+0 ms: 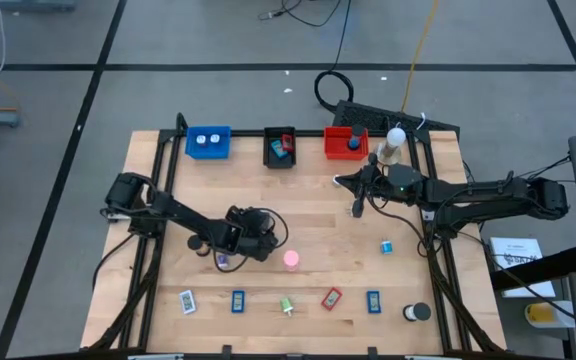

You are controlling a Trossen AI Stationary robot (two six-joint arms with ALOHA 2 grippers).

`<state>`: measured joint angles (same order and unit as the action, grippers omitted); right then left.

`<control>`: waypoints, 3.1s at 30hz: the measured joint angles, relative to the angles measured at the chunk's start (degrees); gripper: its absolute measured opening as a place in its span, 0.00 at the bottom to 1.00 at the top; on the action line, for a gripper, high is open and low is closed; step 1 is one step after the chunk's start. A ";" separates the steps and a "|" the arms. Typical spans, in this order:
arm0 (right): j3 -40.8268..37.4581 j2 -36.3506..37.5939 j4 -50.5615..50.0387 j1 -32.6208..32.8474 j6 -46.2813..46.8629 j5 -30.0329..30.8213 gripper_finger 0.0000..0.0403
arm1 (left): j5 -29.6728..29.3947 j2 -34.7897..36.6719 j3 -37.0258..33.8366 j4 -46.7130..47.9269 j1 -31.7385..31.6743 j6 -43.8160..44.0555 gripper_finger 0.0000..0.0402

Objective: Pick & Place Office items
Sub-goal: Put the black digital clock into the black bin, then put the top purple charger adapter into the blue bin

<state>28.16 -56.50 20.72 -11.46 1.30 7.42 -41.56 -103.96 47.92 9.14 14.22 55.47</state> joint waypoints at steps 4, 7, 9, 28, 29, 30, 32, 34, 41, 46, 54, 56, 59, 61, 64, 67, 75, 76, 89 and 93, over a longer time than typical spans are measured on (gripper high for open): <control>0.00 -0.02 0.01 0.00 0.02 0.00 0.00 | 2.56 -0.02 0.00 2.34 0.00 0.59 0.75; 0.00 -0.02 -0.01 0.00 0.02 0.00 0.00 | 2.96 -0.01 0.00 4.12 0.04 0.89 0.69; 0.00 -0.02 -0.01 0.00 0.02 0.00 0.00 | 3.02 0.00 0.00 5.43 0.04 0.96 0.65; 0.00 -0.02 0.03 0.00 0.00 0.02 0.00 | -2.20 11.19 -0.10 10.61 -9.56 -14.95 0.41; 0.00 -0.02 0.01 0.00 0.00 0.02 0.00 | -2.36 12.55 -0.10 9.17 -11.57 -17.47 0.41; 0.00 -0.02 0.01 0.00 0.00 0.02 0.00 | -2.33 13.87 -0.07 7.42 -13.78 -20.33 0.41; 0.00 -0.02 0.05 0.00 0.00 0.02 0.00 | -1.50 15.29 -0.07 3.24 -19.00 -27.05 0.41; -0.01 -0.02 0.04 0.00 -0.01 0.01 0.00 | 3.82 15.71 -0.07 -2.37 -24.84 -33.57 0.40; -0.02 -0.02 0.23 0.00 -0.35 0.02 0.00 | 29.05 12.72 -0.06 -19.72 -41.18 -43.71 0.40; -0.02 -0.02 0.49 -0.07 -0.44 0.02 0.00 | 34.95 8.90 0.20 -22.30 -46.09 -43.80 0.40; -0.02 -0.02 0.71 -0.07 -0.44 0.02 0.00 | 37.55 0.14 8.36 -19.62 -47.21 -45.21 0.40; -0.02 -0.02 0.71 -0.07 -0.44 0.02 0.00 | 37.35 -1.56 11.23 -17.21 -47.22 -45.84 0.40; -0.02 -0.02 0.70 -0.07 -0.48 0.02 0.00 | 36.84 -3.79 14.64 -14.42 -47.32 -46.16 0.40; -0.02 -0.02 0.66 -0.07 -0.46 0.02 0.00 | 36.20 -5.02 16.08 -12.96 -47.64 -46.15 0.41; -0.02 -0.02 0.47 -0.07 -0.46 0.00 0.00 | 35.64 -6.27 17.59 -11.80 -48.49 -45.41 0.43; -0.02 -0.02 0.43 -0.07 -0.46 0.00 0.00 | 35.44 -7.17 17.90 -11.37 -49.30 -44.79 0.44; -0.02 -0.02 0.45 -0.07 -0.46 0.00 0.00 | 35.10 -7.32 17.90 -10.99 -49.94 -42.94 0.45; -0.02 -0.02 0.45 -0.07 -0.46 0.00 0.00 | 35.10 -7.32 17.90 -10.99 -49.90 -42.96 0.46; -0.02 -0.02 0.30 -0.07 -0.68 0.00 0.00 | 34.84 -0.95 17.87 -5.97 -49.45 -44.41 0.64; -0.02 -0.02 0.45 -0.07 -1.19 0.02 0.00 | 33.26 6.33 14.05 -5.66 -46.82 -48.77 0.48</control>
<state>28.14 -56.51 21.16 -11.53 0.11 7.44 -8.30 -97.63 61.97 3.48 -32.60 6.70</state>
